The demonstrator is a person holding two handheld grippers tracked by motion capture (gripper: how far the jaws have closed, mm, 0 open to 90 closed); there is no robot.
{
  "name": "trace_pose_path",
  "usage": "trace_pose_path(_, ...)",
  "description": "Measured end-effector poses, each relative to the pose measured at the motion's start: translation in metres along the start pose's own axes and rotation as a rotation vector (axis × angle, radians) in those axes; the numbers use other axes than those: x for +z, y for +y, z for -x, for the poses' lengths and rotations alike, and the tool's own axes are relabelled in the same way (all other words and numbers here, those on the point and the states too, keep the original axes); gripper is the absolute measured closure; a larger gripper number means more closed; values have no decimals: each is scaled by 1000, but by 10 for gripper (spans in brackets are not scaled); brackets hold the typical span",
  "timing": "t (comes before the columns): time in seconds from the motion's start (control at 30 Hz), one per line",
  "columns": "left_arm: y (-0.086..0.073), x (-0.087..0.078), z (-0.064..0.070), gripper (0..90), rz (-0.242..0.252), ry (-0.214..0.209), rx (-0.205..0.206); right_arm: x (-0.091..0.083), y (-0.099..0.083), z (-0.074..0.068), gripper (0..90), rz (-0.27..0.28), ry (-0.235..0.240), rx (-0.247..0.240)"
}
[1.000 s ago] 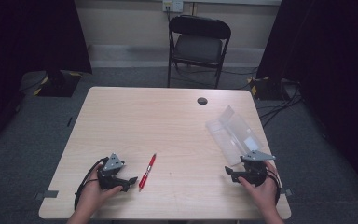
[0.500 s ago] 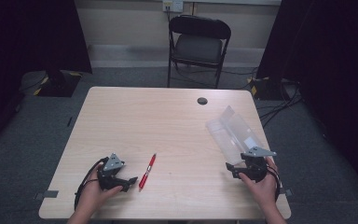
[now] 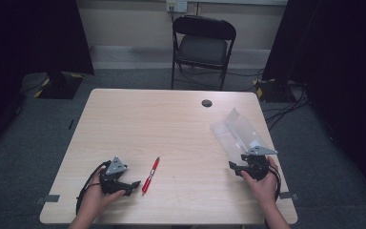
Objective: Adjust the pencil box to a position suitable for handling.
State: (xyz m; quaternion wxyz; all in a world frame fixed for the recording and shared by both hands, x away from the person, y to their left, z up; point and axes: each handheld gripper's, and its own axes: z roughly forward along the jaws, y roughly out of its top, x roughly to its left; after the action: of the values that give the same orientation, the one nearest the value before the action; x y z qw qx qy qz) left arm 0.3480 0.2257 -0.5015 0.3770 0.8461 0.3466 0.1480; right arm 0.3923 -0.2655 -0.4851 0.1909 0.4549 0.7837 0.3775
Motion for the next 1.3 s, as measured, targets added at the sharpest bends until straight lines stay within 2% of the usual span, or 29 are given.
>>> trace_pose_path(0.17,0,0,0,157,0,0,-1,7,3,1,453,-6,0,4)
trace_pose_path(0.2,0,0,0,157,0,0,0,9,4,0,494,-7,14,1)
trace_pose_path(0.73,0,0,0,157,-1,0,-2,19,5,-2,721,-30,37,-1)
trace_pose_path(1.03,0,0,0,157,0,0,-3,19,6,0,812,-32,56,-14)
trace_pose_path(1.3,0,0,0,157,1,2,-3,19,6,0,859,-34,70,-27)
